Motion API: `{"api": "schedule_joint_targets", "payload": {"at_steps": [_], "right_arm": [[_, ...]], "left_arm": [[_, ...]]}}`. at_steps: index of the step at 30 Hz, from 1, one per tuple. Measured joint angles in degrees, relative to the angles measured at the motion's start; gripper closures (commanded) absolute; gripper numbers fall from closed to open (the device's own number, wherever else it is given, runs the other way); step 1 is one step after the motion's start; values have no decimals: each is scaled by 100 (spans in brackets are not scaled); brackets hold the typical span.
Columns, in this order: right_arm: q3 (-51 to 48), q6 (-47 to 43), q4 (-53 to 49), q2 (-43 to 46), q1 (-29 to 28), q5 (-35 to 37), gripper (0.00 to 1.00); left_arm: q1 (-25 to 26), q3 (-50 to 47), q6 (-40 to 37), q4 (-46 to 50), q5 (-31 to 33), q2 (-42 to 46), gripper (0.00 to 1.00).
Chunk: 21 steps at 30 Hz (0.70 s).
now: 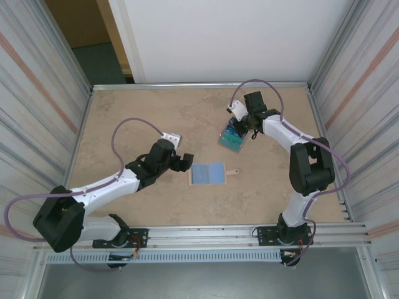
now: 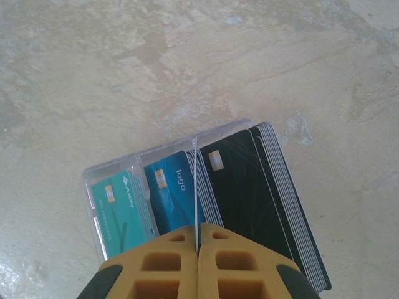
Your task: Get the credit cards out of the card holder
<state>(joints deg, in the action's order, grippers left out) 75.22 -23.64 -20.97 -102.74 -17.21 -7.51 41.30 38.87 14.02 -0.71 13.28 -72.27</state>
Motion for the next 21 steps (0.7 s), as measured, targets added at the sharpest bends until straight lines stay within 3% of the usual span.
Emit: {"api": "schedule_joint_targets", "payload": {"at_steps": [10,16,21], "right_arm": [[101,-157,-306,-216,0,-101,98],[229,-232,-444,-321,2,-114,84],[280,-234,-507,-321,2,-109,78]], "left_arm": [[0,0,0,0,-20,42,1],[-7,0,0,0,-20,50,1],[-11,0,0,2,-20,50,1]]}}
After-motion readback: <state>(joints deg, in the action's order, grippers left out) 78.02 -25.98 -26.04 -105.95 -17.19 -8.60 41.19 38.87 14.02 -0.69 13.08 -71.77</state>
